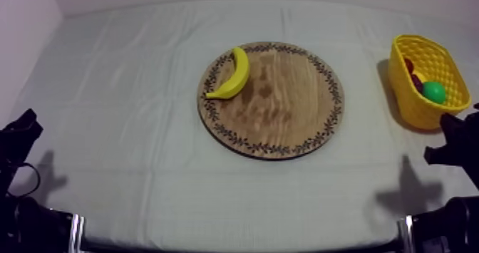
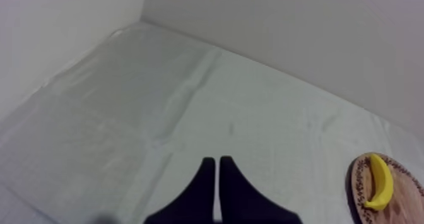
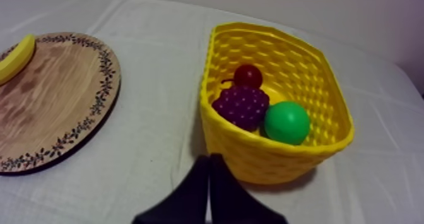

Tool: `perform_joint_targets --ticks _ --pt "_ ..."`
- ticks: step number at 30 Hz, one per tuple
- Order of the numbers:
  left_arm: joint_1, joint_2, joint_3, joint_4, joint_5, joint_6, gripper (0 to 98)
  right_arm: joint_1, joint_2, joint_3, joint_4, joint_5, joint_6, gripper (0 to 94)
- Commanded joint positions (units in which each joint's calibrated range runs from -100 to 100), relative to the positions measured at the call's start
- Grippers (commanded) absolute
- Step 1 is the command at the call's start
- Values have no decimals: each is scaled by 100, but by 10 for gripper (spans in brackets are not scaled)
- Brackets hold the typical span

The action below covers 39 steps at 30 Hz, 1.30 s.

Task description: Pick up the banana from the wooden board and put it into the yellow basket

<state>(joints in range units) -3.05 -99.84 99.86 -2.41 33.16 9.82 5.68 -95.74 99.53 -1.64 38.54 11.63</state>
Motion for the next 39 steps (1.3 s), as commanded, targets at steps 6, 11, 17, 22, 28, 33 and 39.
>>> perform_joint_targets --ticks 6,11,17,22,28,33,39 --pt "-2 2 3 -1 -1 2 1 -2 -2 2 1 1 -3 7" --pt "-2 2 3 -1 -1 2 1 -38 -2 2 1 1 9 7" --pt "-2 2 3 -1 -1 2 1 -448 2 2 4 1 37 7" --pt "-2 2 3 -1 -1 2 1 -1099 -1 2 5 1 78 4" --pt "-2 2 3 -1 -1 2 1 -1562 -2 2 6 1 197 6" --pt "-2 2 3 -1 -1 0 1 -1755 36 -95 47 93 135 7" --pt "-2 2 3 -1 -1 -3 1 -2232 933 -643 481 206 -180 5"
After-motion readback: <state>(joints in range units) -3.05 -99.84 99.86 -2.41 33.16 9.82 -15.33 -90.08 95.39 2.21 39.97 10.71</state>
